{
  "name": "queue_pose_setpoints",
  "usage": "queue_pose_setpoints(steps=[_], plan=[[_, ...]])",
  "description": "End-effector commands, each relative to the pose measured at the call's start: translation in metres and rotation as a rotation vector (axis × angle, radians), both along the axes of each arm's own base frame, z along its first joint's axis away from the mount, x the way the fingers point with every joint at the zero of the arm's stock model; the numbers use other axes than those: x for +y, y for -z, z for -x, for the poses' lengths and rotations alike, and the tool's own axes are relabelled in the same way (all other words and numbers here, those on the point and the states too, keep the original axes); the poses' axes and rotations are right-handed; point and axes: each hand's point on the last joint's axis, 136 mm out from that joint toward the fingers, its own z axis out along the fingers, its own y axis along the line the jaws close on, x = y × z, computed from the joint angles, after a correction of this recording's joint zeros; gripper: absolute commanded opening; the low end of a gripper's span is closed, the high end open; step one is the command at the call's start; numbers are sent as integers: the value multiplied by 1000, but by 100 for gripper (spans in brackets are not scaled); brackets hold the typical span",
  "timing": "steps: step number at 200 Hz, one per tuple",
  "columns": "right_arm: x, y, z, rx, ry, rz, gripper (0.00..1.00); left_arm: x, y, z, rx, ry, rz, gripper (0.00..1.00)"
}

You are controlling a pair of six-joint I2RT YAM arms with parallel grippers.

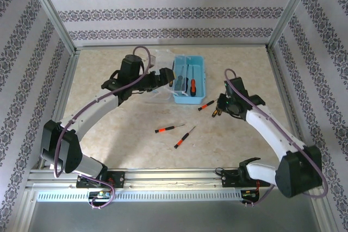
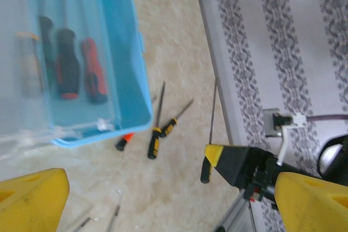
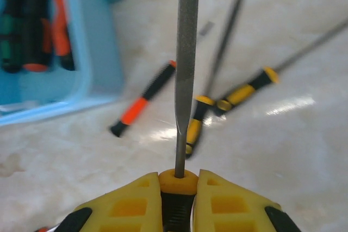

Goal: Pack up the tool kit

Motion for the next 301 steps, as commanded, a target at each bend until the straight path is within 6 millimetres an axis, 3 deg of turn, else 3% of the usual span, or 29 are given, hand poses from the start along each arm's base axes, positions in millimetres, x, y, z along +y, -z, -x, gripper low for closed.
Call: queue_pose_setpoints(steps=[1,31,54,99,123,216,301], plan=[[36,-30,-35,-99,-90,14,16,37,-19,-16,-38,-106,14,98],[85,-48,-75,-149,-199,33,16,83,-19,-35,-27,-242,34,99],[106,-40,-106,-120,-235,42,16,104,-16,-44,-12,-300,49,99],[159,-38,-146,-85,-337,-31,15,108,-16,-46,-10,-308,57,99],[173,-18,-153,-33,-343,-52,15,109,-16,-46,-10,-310,57,99],[188,24,-157,63,-350,-88,16,108,-17,-47,-6,-305,78,98],[190,20,-160,64,-348,-103,25,107,-17,-47,-4,-303,83,98]])
